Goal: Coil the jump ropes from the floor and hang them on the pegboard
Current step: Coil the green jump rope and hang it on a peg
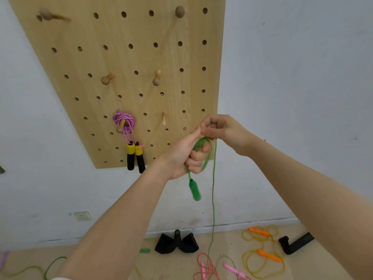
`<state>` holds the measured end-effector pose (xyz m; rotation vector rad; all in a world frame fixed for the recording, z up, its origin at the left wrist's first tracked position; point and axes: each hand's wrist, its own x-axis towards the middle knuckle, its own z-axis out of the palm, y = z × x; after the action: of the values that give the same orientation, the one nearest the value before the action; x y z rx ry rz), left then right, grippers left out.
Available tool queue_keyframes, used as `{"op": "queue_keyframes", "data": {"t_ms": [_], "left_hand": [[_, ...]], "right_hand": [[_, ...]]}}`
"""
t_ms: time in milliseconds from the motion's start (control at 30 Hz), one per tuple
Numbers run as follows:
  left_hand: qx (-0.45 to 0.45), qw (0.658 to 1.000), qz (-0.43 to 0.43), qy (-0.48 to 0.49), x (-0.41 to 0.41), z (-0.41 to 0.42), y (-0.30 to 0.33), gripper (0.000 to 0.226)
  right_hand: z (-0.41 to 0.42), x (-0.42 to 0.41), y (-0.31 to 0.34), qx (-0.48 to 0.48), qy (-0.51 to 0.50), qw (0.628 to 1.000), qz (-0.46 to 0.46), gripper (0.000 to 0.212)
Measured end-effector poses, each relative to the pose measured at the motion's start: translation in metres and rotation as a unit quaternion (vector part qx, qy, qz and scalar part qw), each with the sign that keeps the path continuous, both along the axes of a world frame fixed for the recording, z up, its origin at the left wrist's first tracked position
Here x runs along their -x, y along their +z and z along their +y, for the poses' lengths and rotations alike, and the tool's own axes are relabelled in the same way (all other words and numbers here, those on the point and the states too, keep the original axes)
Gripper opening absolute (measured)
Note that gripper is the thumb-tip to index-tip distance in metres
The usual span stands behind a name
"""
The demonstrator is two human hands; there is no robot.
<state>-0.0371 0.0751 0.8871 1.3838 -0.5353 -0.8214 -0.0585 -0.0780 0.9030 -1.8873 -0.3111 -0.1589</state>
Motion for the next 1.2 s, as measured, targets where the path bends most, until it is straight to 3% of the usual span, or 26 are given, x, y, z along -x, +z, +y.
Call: {"op": "queue_keyframes", "data": {"t_ms": [67,167,267,367,500,633,733,800,867,933,1100,1200], "left_hand": [[0.042,0.998,0.026,-0.027,0.007,0.005,0.005,0.052],[0.188,0.98,0.071,-0.006,0.009,0.019,0.007,0.046],[0.288,0.955,0.044,0.052,-0.004,0.038,0.003,0.042],[0.228,0.956,0.017,0.182,-0.017,0.053,-0.011,0.037],[0.182,0.941,0.052,0.281,-0.032,0.066,-0.037,0.04],[0.203,0.869,0.14,0.428,-0.061,0.087,-0.071,0.031],[0.075,0.857,0.114,0.498,-0.068,0.106,-0.087,0.021],[0.009,0.901,0.05,0.431,-0.063,0.113,-0.088,0.024],[-0.011,0.958,-0.001,0.288,-0.045,0.112,-0.071,0.025],[0.006,0.984,0.006,0.18,-0.029,0.109,-0.056,0.034],[0.16,0.974,0.134,0.084,-0.025,0.129,-0.041,0.044],[0.219,0.966,0.128,0.048,-0.032,0.148,-0.038,0.046]], "right_hand": [[-0.001,-0.002,-0.008,-0.057,0.039,0.997,0.03,0.016],[-0.003,-0.006,-0.03,-0.087,0.048,0.99,0.1,0.035],[-0.005,-0.006,-0.053,0.039,0.013,0.983,0.178,0.033],[0.008,-0.003,-0.059,0.2,0.024,0.956,0.215,0.03],[0.041,0.001,-0.047,0.443,0.091,0.869,0.202,0.031],[0.076,0.009,-0.019,0.419,0.202,0.84,0.279,0.033],[0.087,0.009,-0.004,0.361,0.276,0.862,0.225,0.028],[0.09,0.004,0.0,0.278,0.256,0.914,0.148,0.024],[0.095,-0.005,-0.001,0.182,0.178,0.964,0.074,0.025],[0.098,-0.02,-0.005,0.167,0.09,0.982,0.008,0.021],[0.113,-0.054,-0.028,0.196,-0.043,0.98,0.014,0.016],[0.124,-0.063,-0.052,0.19,-0.072,0.978,0.057,0.034]]}}
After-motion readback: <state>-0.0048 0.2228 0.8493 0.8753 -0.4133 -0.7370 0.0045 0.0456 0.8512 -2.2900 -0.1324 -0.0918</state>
